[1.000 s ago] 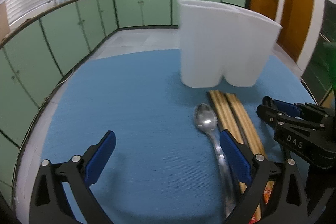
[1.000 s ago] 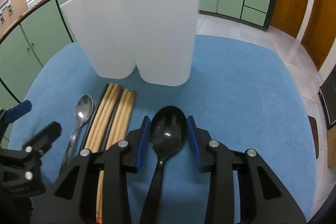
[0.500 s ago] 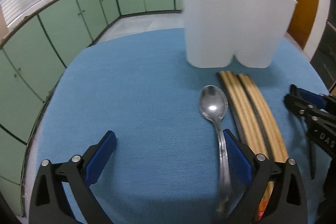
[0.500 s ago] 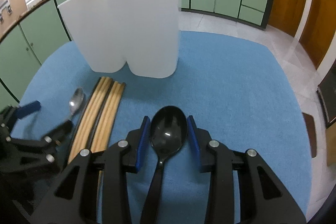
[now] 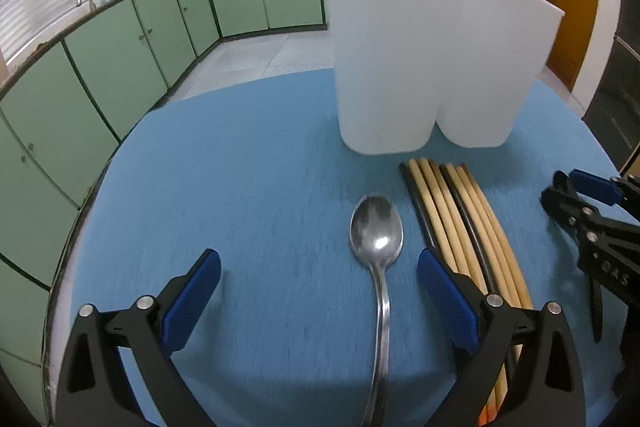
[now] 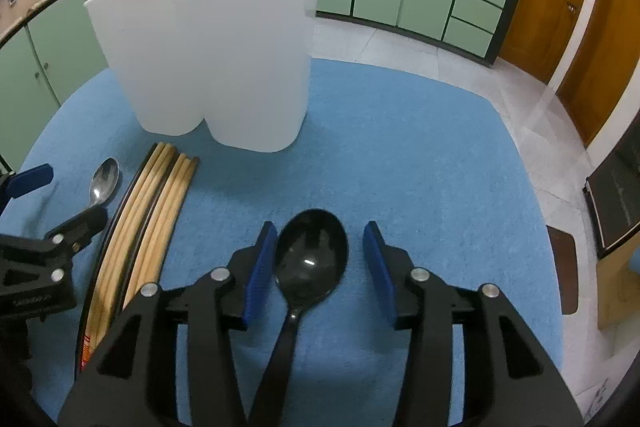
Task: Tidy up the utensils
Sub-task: 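Grasp the silver spoon with the left tool while the right tool holds the black spoon, then lower both spoons into the white cups and open both tools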
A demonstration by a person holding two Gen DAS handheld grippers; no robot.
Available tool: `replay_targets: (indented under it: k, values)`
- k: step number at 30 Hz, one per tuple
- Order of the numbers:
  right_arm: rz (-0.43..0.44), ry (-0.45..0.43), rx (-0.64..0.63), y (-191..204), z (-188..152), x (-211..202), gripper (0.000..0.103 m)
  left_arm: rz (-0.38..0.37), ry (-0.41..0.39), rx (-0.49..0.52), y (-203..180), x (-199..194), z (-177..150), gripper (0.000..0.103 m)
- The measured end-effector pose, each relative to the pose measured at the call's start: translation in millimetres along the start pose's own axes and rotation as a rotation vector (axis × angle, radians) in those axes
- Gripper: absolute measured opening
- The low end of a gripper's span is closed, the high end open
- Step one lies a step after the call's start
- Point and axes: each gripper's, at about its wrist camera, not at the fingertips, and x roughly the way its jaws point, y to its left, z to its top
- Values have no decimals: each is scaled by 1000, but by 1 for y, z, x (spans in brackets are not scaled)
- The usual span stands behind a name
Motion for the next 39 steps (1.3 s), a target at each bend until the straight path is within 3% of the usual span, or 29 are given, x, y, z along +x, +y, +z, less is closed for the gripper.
replay_targets:
  k: [8,10,11,13,15,17,20,26,31,37,39]
  values:
    - [24,48,14,-11,13,9,49,-1,19,12,2,18,15,96]
    - [28,62,19,-12,11,11,49,-20,24,5,5,20,16,92]
    - [34,67,19,-12,7,11,47,-33,26,-4,3,19,15,84]
    - [49,75,16,-10,9,11,34,-75,23,-30,2,16,14,68]
    - [57,79,17,-12,12,11,33,-104,14,-26,3,15,12,44]
    - [81,59,26,-14,11,7,33,-143,11,-30,6,13,13,28]
    - [105,-57,37,-20,8,-13,33,-206,-8,-58,13,7,12,28]
    - [122,-288,-2,-28,7,-61,33,-294,-239,-119,33,-46,0,28]
    - [159,-410,-1,-38,19,-95,33,-274,-403,-129,40,-84,-6,28]
    - [196,-528,1,-47,34,-127,33,-264,-539,-157,38,-123,-10,28]
    - [210,-567,8,-52,47,-136,33,-262,-585,-156,37,-136,3,28]
